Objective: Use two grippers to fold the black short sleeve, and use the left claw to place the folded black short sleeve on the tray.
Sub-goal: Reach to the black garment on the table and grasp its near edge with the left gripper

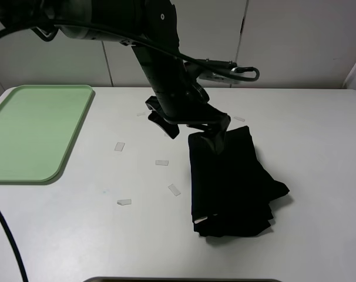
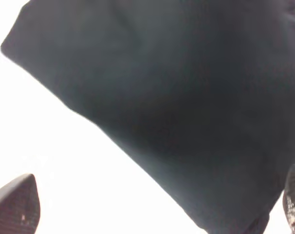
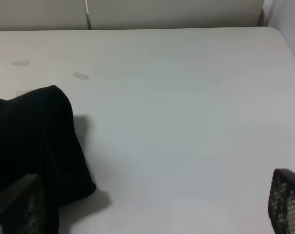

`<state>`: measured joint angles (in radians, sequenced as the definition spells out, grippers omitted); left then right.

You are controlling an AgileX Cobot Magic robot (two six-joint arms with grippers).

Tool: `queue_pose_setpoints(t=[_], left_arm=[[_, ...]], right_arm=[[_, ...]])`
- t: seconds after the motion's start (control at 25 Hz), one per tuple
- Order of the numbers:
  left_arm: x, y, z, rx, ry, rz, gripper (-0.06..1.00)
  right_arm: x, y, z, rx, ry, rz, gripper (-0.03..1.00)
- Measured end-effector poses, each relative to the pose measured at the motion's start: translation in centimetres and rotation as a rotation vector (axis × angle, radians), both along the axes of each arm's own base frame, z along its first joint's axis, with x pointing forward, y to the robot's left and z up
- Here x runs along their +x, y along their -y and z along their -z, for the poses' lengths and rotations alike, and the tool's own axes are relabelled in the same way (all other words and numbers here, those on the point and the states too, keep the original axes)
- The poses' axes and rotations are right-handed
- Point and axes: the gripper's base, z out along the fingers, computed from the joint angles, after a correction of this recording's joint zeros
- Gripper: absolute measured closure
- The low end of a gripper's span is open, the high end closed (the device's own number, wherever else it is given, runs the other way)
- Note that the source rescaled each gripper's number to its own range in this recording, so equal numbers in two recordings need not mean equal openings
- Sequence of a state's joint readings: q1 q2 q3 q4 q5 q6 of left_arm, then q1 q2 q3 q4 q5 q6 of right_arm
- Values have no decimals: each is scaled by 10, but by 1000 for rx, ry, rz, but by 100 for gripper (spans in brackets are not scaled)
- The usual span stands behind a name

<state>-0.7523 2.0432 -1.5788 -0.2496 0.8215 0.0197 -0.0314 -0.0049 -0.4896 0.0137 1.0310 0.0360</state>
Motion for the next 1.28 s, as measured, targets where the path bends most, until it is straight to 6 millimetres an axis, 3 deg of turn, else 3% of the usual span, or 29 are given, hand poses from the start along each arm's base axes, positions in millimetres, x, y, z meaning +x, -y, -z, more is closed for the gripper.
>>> queue_pose_setpoints(t=[0.24,0.64,1.0,1.16,1.28], left_arm=[[-2,-2,27,18,-73,-148,-6],[-9,24,67,-19,-86,-219,-6],[-12,31,84,-11,-96,-227,-5],[-12,32,92,-8,-102,-234,5],[-12,32,94,-5,-106,-236,20]], right_arm=[[0,0,0,0,0,0,-3],[0,0,0,0,0,0,-3],[0,0,0,0,0,0,-3],[0,0,0,0,0,0,-3],[0,0,0,0,0,0,-3]])
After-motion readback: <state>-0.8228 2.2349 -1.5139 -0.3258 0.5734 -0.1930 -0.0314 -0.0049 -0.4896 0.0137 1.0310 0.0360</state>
